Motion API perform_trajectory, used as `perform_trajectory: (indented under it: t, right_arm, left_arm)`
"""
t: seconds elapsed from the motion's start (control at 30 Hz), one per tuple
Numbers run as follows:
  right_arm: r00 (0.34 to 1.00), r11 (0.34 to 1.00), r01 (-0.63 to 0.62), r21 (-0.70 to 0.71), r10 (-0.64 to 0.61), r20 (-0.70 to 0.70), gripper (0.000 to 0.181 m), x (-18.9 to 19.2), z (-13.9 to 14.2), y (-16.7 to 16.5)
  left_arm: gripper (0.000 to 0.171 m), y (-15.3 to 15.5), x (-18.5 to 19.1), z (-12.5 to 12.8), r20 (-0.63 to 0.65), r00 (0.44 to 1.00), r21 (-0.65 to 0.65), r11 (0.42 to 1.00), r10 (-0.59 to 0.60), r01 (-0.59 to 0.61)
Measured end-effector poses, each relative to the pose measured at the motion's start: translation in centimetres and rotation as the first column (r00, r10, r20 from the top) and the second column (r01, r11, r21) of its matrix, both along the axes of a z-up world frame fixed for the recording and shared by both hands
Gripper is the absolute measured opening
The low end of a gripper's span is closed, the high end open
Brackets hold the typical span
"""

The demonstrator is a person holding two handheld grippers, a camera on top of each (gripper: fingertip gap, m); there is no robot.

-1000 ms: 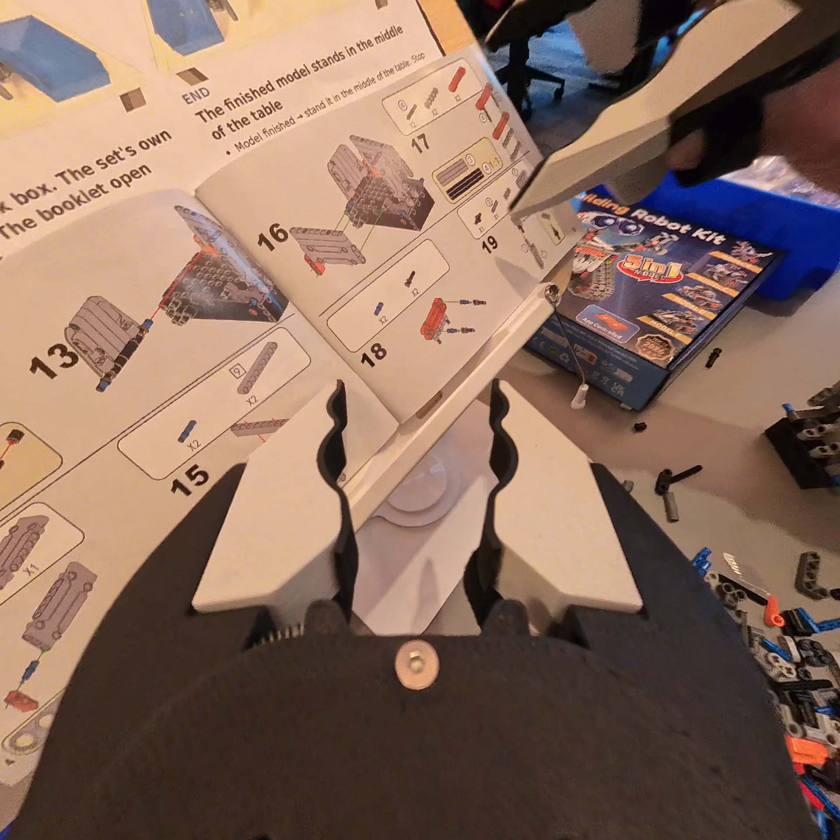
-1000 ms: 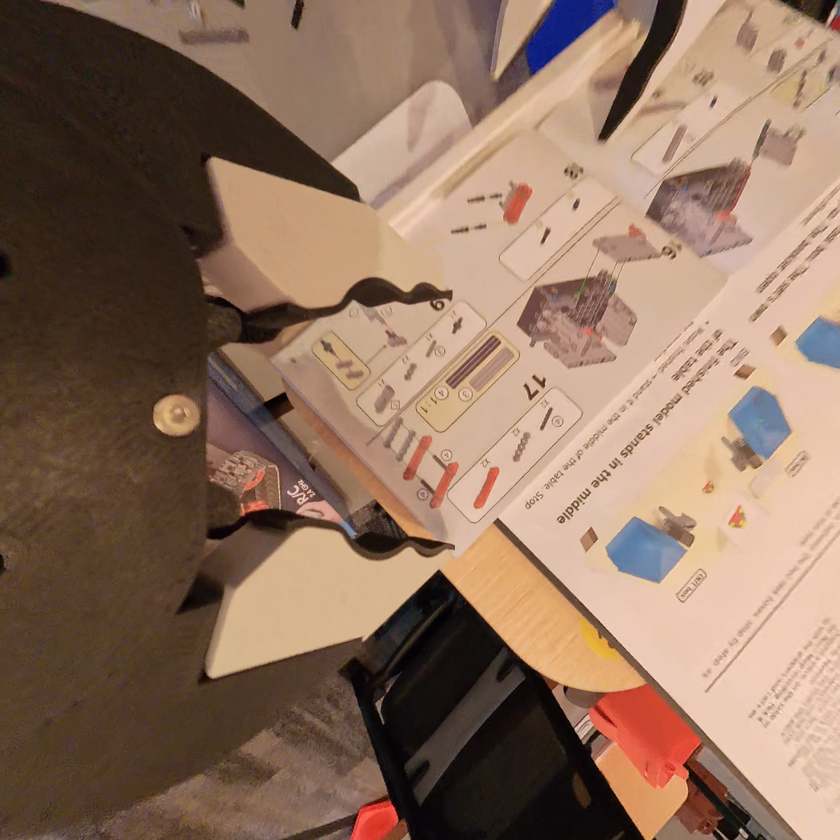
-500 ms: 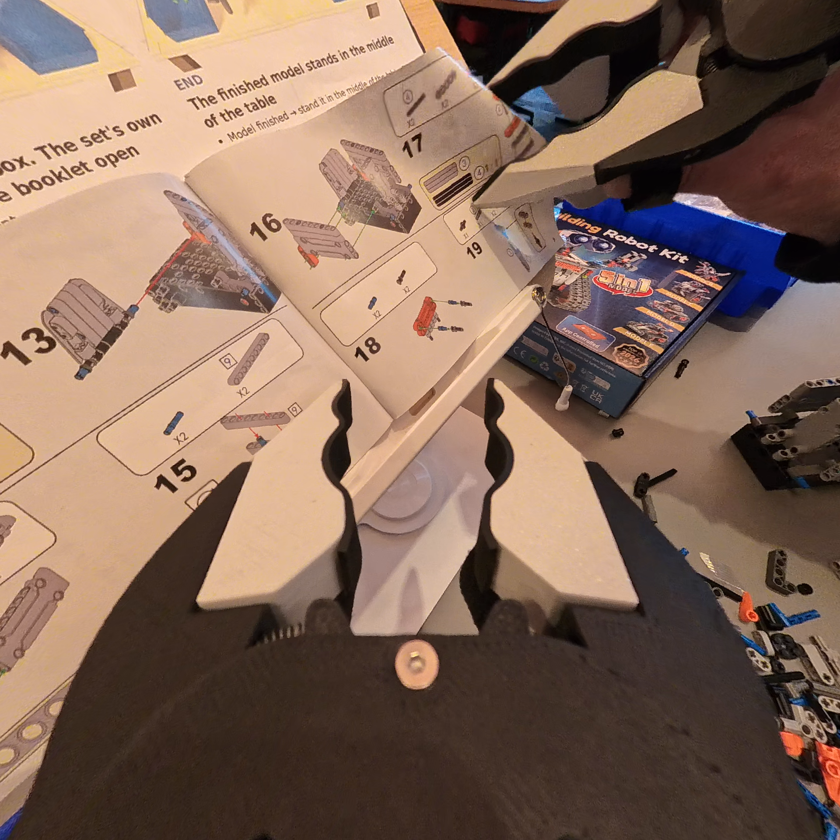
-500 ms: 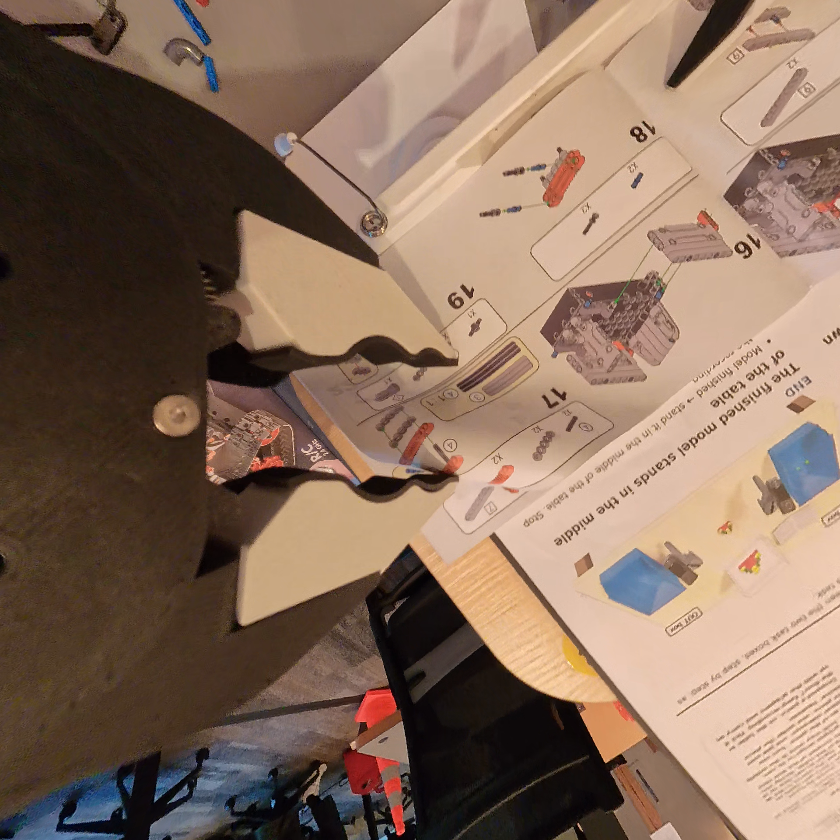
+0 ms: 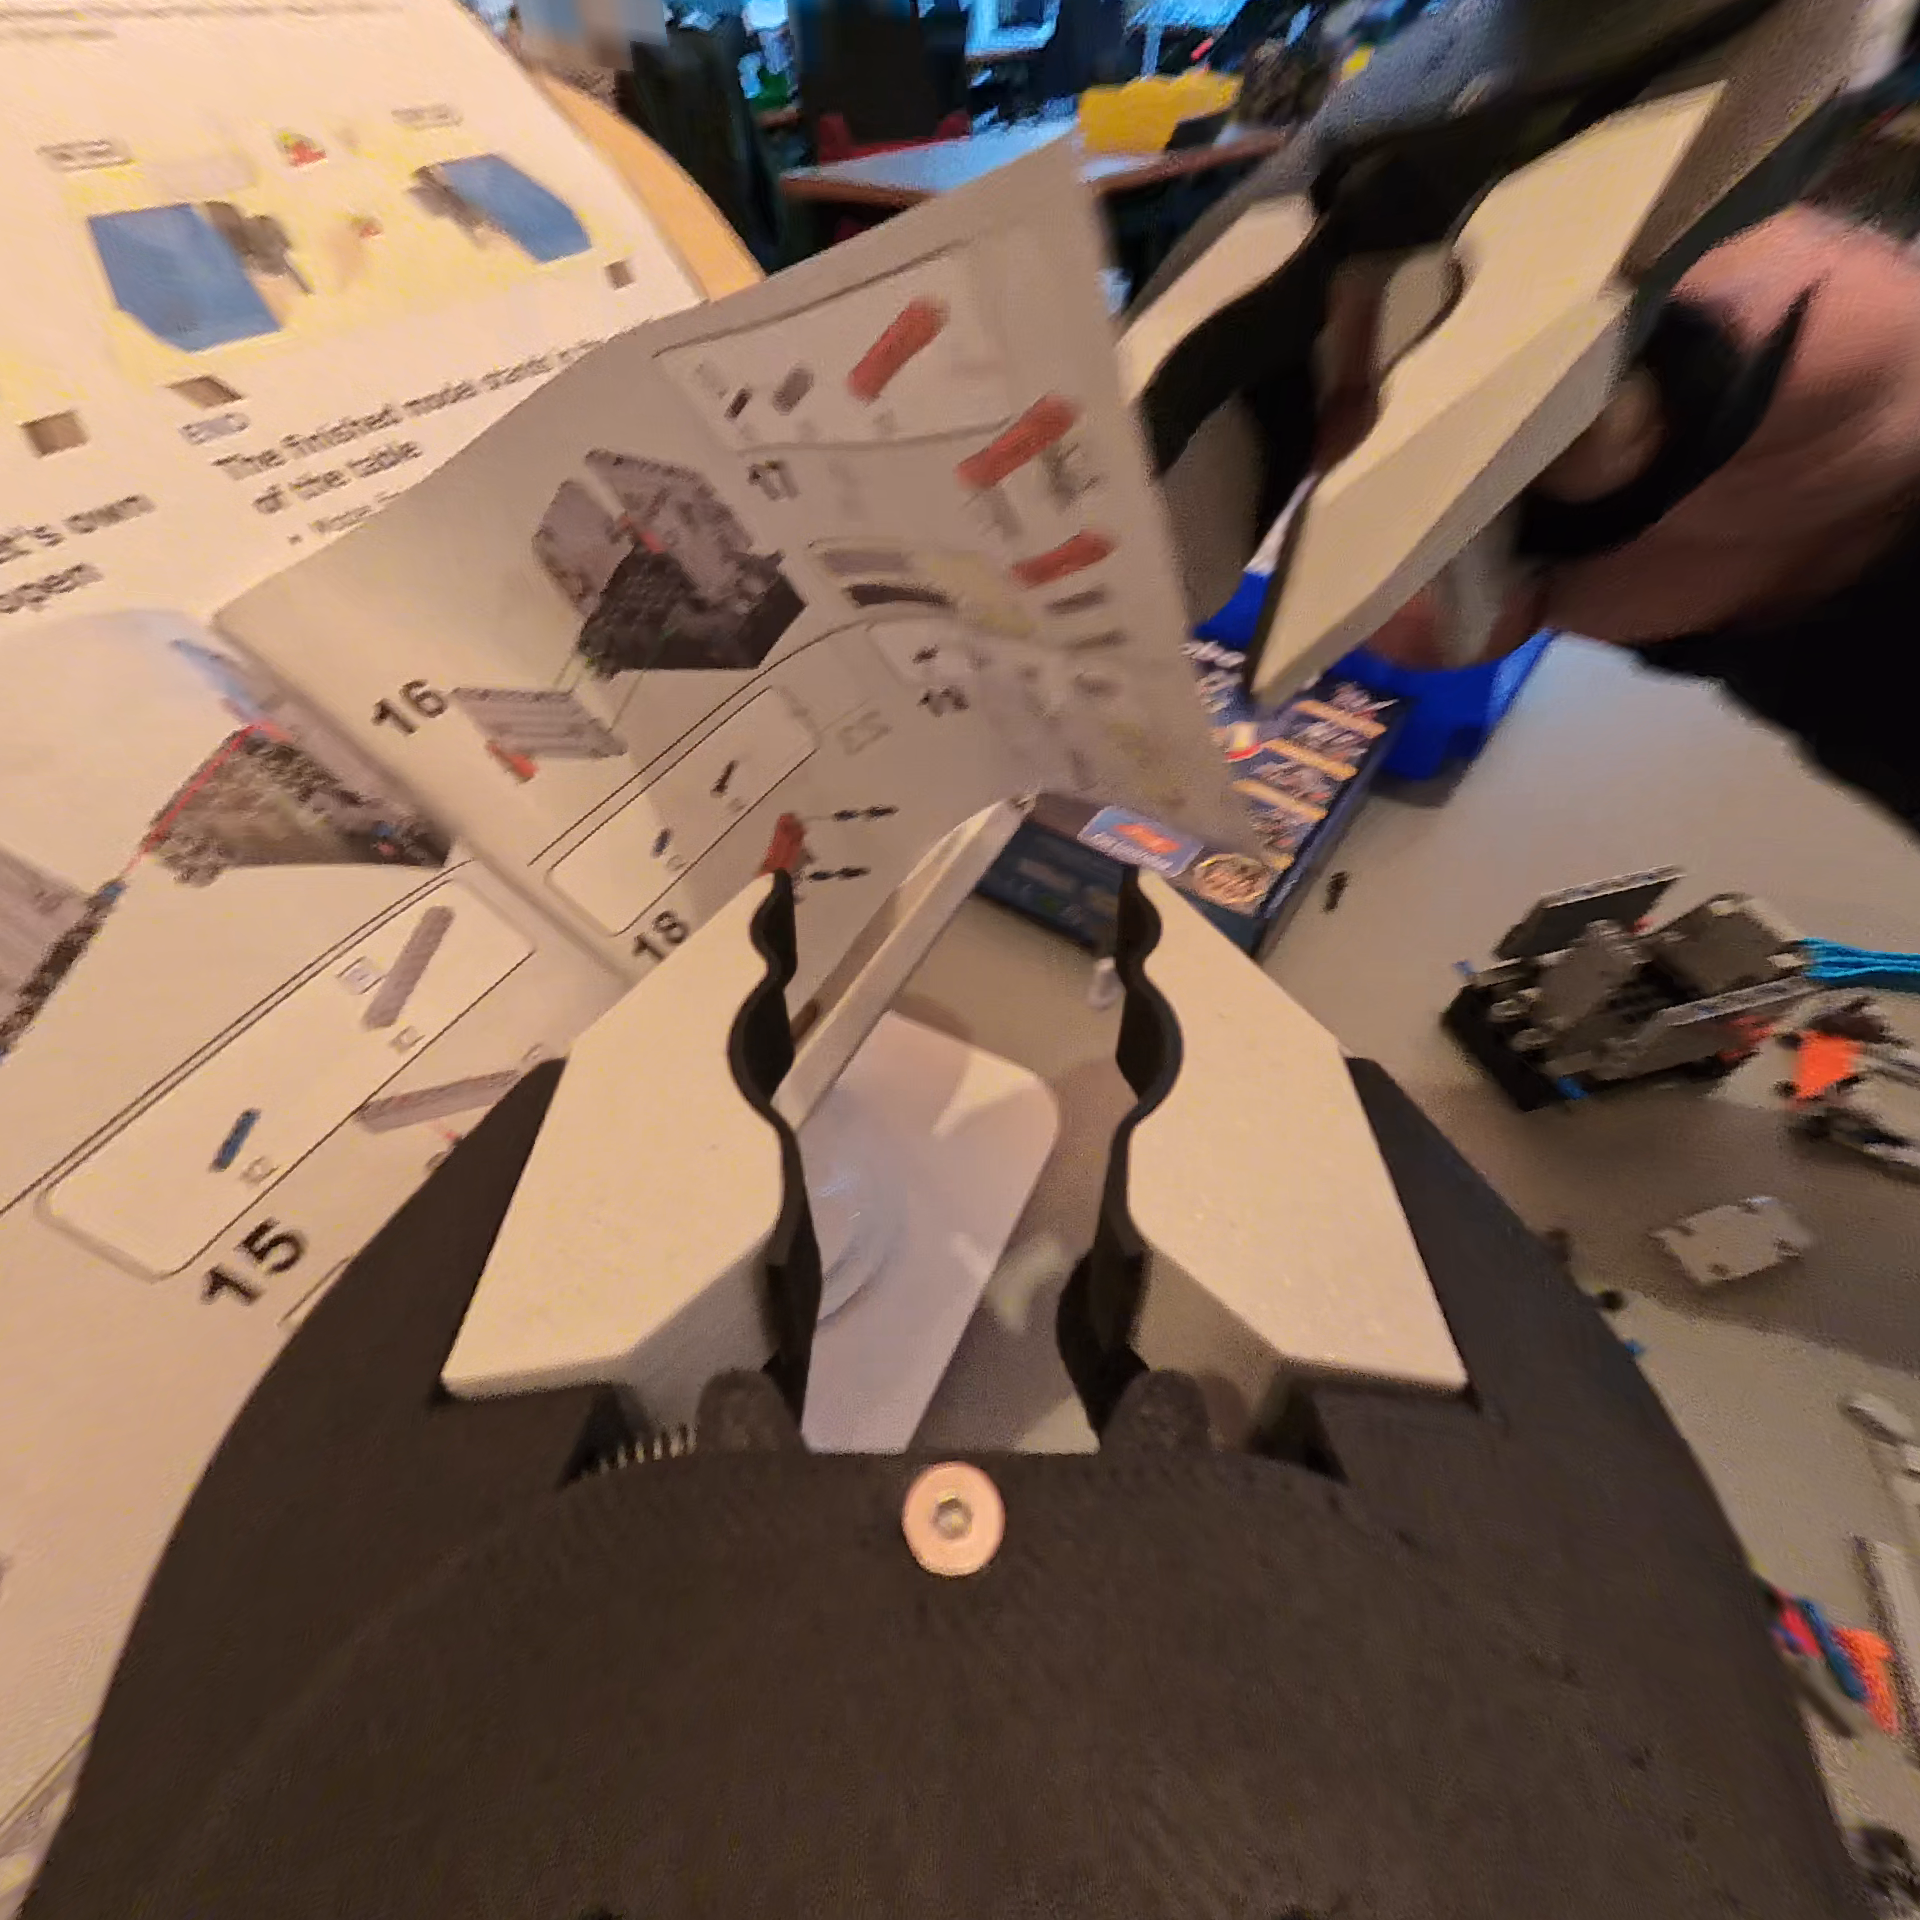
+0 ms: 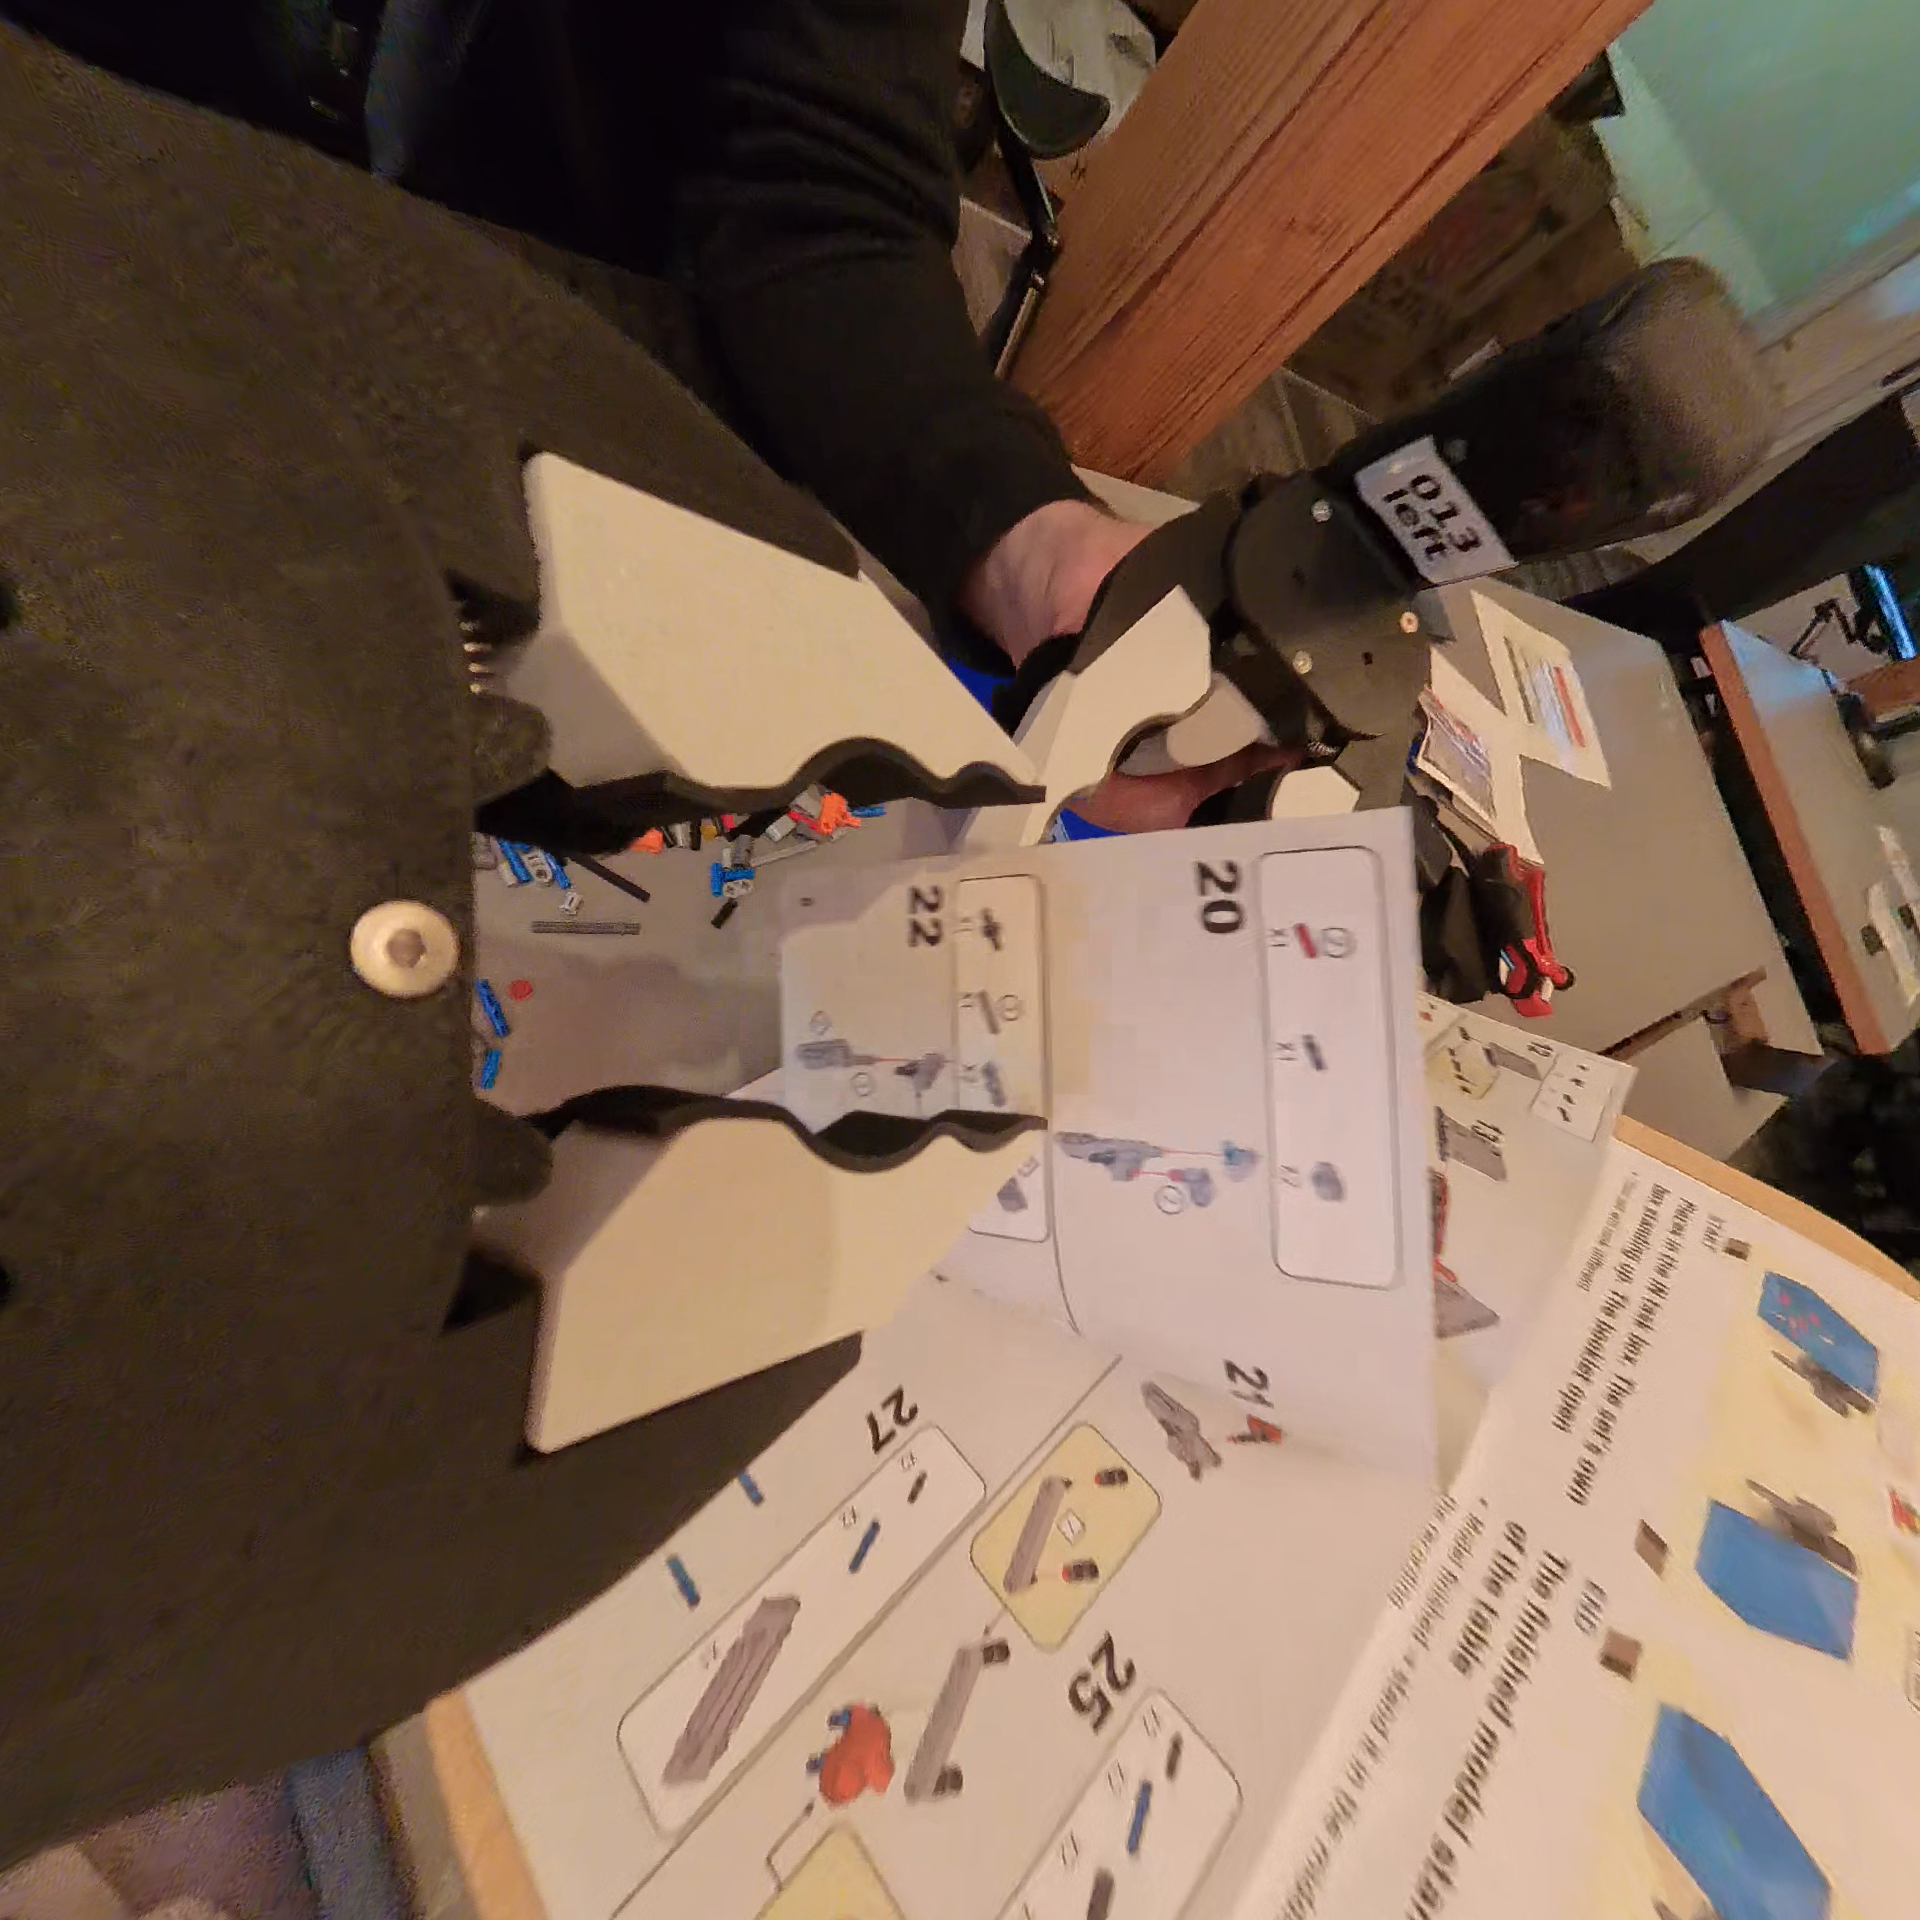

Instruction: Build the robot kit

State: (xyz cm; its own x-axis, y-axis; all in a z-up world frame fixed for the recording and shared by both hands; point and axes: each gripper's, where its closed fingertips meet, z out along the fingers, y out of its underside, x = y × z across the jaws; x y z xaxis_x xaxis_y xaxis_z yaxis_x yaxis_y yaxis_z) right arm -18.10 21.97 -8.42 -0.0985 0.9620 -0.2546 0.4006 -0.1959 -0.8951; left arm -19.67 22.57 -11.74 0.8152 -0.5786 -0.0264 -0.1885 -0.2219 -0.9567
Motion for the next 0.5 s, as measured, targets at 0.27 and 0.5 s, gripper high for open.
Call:
perform_trajectory:
  t: [0.27, 0.5]
  right_arm:
    - [0.989, 0.995, -0.037, -0.095, 0.023, -0.148, 0.053, -1.4, -0.4, -1.1]
    - [0.962, 0.980, -0.095, -0.177, 0.044, -0.270, 0.050, -1.3, 1.0, -1.9]
  left_arm:
    - [0.043, -1.2, 2.2, 1.7, 0.310, 0.925, 0.032, 0.975, -0.218, 0.219]
    - [0.038, -3.3, 2.5, 3.9, 0.499, 0.760, 0.156, 0.906, -0.416, 0.393]
